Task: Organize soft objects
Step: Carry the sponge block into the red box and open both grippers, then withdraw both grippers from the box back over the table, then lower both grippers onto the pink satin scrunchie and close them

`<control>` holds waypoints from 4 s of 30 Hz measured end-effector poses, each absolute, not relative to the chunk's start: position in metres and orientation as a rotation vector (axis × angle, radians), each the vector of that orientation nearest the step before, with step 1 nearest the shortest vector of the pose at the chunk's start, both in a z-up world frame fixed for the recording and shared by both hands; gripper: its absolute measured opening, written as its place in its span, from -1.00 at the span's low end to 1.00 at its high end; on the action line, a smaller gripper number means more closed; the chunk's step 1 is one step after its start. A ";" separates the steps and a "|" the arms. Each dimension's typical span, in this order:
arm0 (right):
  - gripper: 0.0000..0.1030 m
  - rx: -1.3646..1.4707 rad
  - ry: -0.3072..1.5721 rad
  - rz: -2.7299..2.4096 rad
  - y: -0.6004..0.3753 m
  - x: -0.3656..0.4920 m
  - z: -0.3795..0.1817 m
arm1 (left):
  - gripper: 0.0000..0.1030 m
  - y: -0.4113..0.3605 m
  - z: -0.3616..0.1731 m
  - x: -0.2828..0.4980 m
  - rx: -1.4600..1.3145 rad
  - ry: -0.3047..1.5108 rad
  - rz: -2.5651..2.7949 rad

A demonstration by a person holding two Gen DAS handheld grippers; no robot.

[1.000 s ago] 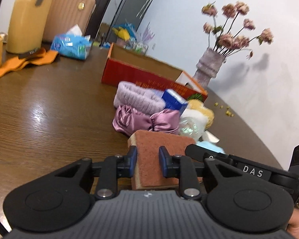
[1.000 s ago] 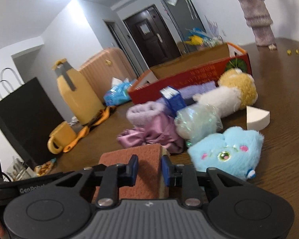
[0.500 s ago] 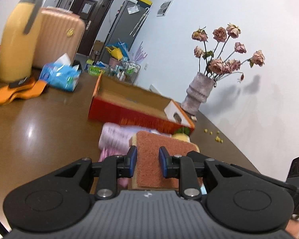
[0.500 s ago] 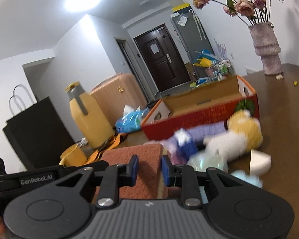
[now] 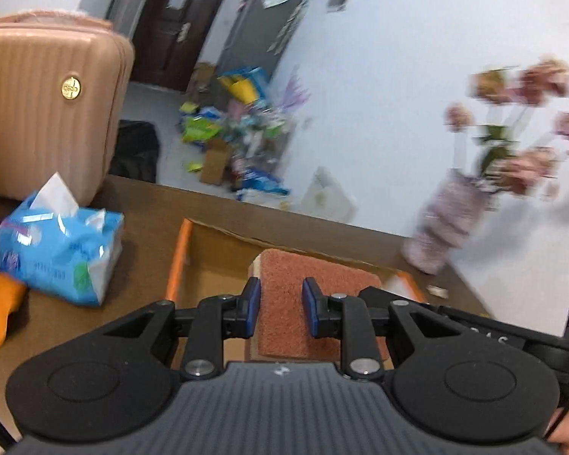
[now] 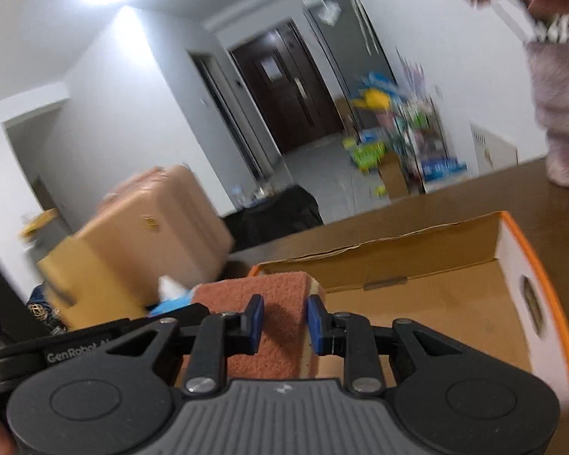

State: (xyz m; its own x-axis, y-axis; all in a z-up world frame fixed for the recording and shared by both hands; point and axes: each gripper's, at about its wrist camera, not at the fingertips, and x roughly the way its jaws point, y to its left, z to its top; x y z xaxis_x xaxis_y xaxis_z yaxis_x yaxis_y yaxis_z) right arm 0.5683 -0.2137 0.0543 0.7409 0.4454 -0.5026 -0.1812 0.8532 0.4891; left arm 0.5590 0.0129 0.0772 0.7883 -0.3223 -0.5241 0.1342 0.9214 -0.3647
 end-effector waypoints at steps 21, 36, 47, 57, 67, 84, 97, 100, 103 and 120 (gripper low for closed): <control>-0.34 0.288 0.818 0.236 -0.220 0.652 0.037 | 0.14 0.022 0.079 0.619 -0.101 0.643 -0.104; 0.61 0.109 0.533 0.048 -0.327 0.475 0.121 | 0.71 0.021 0.160 0.465 0.047 0.386 -0.027; 0.63 0.091 0.335 0.094 -0.322 0.347 0.113 | 0.86 0.008 0.129 0.331 0.095 0.281 0.002; 0.76 -0.034 0.239 0.192 -0.279 0.176 0.059 | 1.00 0.005 0.066 0.169 0.036 0.191 -0.073; 0.92 0.104 0.261 0.204 -0.249 0.070 -0.011 | 1.00 0.010 0.020 0.100 0.048 0.244 -0.185; 0.01 0.107 0.411 0.319 -0.207 0.187 -0.006 | 0.60 0.021 0.003 0.234 -0.125 0.444 -0.202; -0.75 0.073 0.498 0.356 -0.165 0.286 -0.017 | -0.60 0.044 -0.028 0.310 -0.311 0.694 -0.353; -0.75 0.017 0.492 0.407 -0.166 0.246 -0.022 | -0.61 0.045 -0.031 0.279 -0.304 0.694 -0.357; -0.72 0.024 0.561 0.416 -0.173 0.214 -0.032 | -0.31 0.045 -0.036 0.245 -0.265 0.708 -0.402; -0.31 0.284 0.600 0.355 -0.191 0.251 -0.038 | -0.14 0.033 -0.015 0.258 -0.267 0.599 -0.380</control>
